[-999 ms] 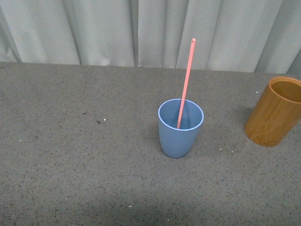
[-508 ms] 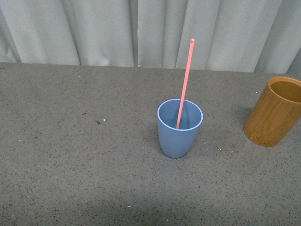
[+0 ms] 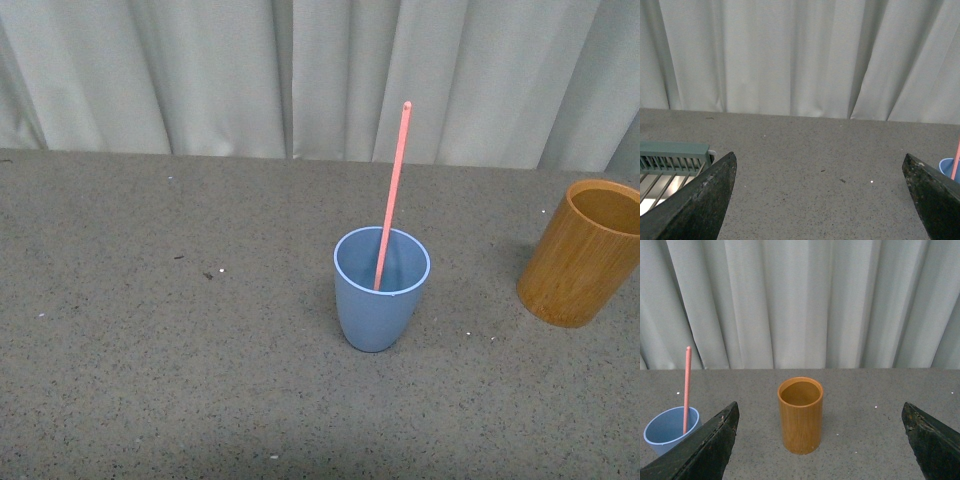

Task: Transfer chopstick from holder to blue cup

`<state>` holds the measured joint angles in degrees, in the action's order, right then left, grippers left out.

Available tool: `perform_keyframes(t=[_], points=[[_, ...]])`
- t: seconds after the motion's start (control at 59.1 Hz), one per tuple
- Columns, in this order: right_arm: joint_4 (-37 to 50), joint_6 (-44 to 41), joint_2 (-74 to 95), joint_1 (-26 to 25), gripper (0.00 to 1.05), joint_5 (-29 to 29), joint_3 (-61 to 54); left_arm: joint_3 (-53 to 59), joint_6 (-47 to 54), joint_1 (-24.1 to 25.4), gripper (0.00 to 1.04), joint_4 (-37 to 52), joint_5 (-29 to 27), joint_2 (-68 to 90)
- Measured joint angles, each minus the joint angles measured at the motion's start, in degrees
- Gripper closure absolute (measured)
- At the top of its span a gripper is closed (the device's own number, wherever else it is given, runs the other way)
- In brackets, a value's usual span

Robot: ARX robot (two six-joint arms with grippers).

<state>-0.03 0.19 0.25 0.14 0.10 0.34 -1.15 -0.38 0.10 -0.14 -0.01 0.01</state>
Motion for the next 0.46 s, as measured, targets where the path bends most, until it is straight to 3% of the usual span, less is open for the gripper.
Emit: perform_keyframes(t=[0.457], points=[[0.00,0.00,0.00,0.00,0.09,-0.02,0.00,0.00,0.00,0.00,0.07,0.00,0.00,0.00]])
